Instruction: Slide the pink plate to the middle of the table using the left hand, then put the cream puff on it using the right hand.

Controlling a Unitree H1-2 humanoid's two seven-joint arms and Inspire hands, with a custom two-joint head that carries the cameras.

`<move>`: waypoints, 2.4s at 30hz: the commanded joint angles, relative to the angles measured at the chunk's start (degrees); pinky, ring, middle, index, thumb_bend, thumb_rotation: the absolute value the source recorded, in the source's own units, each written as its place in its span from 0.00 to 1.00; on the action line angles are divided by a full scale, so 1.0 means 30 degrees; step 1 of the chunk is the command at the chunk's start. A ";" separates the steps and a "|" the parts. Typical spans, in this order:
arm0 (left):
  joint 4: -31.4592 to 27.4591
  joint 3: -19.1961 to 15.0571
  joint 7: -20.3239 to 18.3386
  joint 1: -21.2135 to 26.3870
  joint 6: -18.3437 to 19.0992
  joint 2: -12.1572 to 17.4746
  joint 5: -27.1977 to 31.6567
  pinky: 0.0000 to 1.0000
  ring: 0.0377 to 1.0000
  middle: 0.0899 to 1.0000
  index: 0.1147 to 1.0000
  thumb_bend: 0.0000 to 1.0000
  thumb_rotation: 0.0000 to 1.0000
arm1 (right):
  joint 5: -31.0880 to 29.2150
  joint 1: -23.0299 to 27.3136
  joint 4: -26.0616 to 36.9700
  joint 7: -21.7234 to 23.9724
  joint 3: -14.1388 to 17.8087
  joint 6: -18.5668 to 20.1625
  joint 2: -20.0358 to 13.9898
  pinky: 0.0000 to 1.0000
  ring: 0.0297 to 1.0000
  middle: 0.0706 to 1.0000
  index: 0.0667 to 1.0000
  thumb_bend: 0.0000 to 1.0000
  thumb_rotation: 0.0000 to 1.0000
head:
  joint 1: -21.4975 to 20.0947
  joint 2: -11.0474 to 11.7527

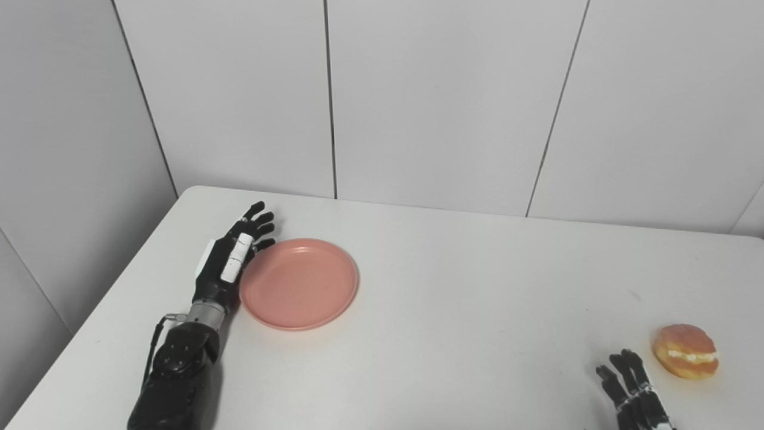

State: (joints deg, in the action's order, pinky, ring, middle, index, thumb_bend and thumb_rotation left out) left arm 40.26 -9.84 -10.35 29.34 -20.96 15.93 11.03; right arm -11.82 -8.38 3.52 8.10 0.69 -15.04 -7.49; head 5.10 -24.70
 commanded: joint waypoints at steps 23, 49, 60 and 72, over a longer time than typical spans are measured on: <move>0.0699 0.1051 0.0379 -0.0410 0.0710 -0.3339 -0.0258 0.78 0.87 0.85 0.84 0.90 0.85 | 0.0437 -0.0789 -0.0604 -0.0017 -0.0680 0.2144 0.0181 0.97 0.92 0.95 0.95 0.79 0.99 | -0.0137 -0.0086; 0.2976 0.1439 -0.0210 -0.0284 -0.0589 -0.5053 -0.0191 0.83 0.88 0.85 0.84 0.84 0.81 | 0.1066 -0.0839 -0.0345 -0.0103 -0.0905 0.2430 0.0245 0.95 0.91 0.94 0.95 0.80 1.00 | -0.0475 -0.0234; 0.3392 0.1608 -0.0218 -0.0190 -0.0849 -0.5701 -0.0259 0.80 0.87 0.83 0.82 0.88 0.81 | 0.1480 -0.0731 -0.0438 -0.0351 -0.1223 0.2342 0.0407 0.93 0.89 0.94 0.95 0.81 1.00 | -0.1349 -0.0278; 0.2248 0.2031 -0.0584 -0.0460 0.0287 -0.5694 -0.0210 0.81 0.88 0.85 0.84 0.90 0.84 | 0.2802 -0.0910 -0.0017 -0.0963 -0.1857 0.2343 0.1129 0.86 0.86 0.92 0.91 0.85 0.93 | -0.3893 -0.0433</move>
State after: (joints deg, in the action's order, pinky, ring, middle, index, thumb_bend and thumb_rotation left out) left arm 44.10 -4.45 -11.20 34.26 -21.23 1.42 9.83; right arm -4.35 -8.63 5.49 4.65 -3.29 -12.87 -5.25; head -6.59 -25.93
